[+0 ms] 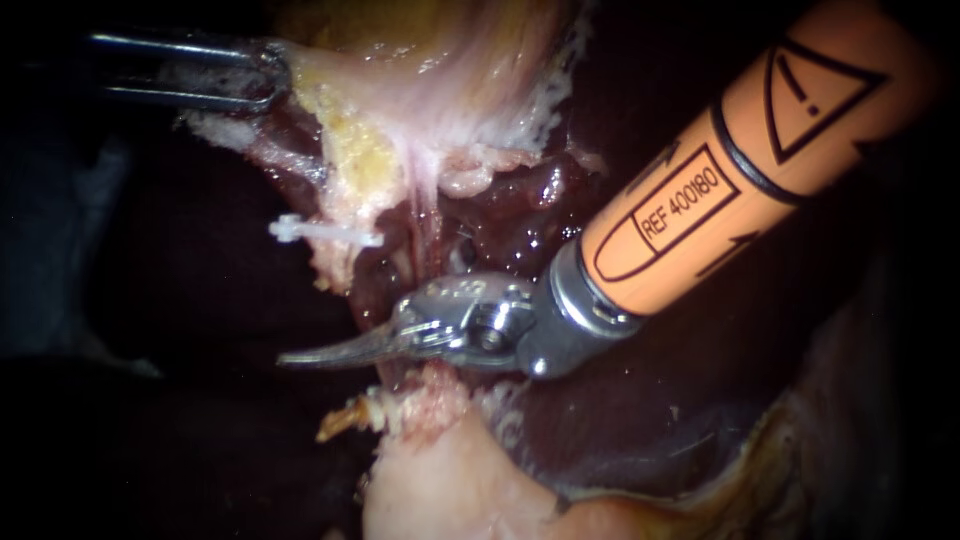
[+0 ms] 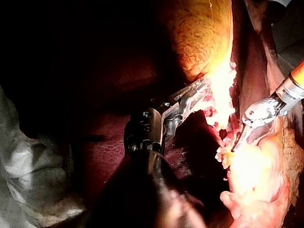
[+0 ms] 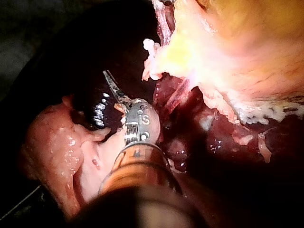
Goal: Go back from the cut left tube
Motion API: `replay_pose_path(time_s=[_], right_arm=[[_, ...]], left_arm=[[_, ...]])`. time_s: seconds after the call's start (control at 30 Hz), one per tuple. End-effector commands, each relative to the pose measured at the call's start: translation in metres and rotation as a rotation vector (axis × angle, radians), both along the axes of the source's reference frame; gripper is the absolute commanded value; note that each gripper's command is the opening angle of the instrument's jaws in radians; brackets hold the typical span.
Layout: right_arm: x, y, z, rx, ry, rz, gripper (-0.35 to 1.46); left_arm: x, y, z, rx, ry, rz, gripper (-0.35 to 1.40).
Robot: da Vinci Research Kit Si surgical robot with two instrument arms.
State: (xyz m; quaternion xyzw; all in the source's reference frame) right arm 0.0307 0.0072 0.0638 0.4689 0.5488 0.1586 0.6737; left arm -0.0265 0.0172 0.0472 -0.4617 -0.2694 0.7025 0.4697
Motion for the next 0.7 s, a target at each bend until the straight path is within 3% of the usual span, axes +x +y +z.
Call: replay_pose_path(time_s=[0.03,0.37,0.47,0.5,0.53,0.6,0.7], right_arm=[[0.0,0.0,0.0,0.0,0.0,0.0,-0.35],[0.0,0.0,0.0,0.0,0.0,0.0,-0.35],[0.0001,-0.0001,-0.0002,-0.001,-0.001,0.002,0.49],[0.0001,-0.0002,-0.0003,-0.001,-0.001,0.002,0.86],[0.0002,-0.0003,-0.0004,-0.001,0.0,0.001,1.04],[0.0002,-0.0005,-0.0006,-0.001,0.0,0.0,1.26],[0.0004,-0.0006,-0.0008,-0.005,-0.009,0.016,1.41]], left_arm=[[0.0,0.0,0.0,0.0,0.0,0.0,-0.35],[0.0002,0.0,-0.0001,0.0,-0.001,0.001,-0.35],[0.0002,0.0,-0.0001,-0.005,-0.001,0.004,-0.35],[0.0002,0.0,-0.0001,-0.005,-0.001,0.004,-0.35],[0.0002,0.0,-0.0001,-0.005,-0.001,0.004,-0.35],[0.0003,0.0,-0.0001,-0.005,-0.001,0.004,-0.35],[0.0003,0.0,-0.0001,-0.005,-0.001,0.004,-0.35]])
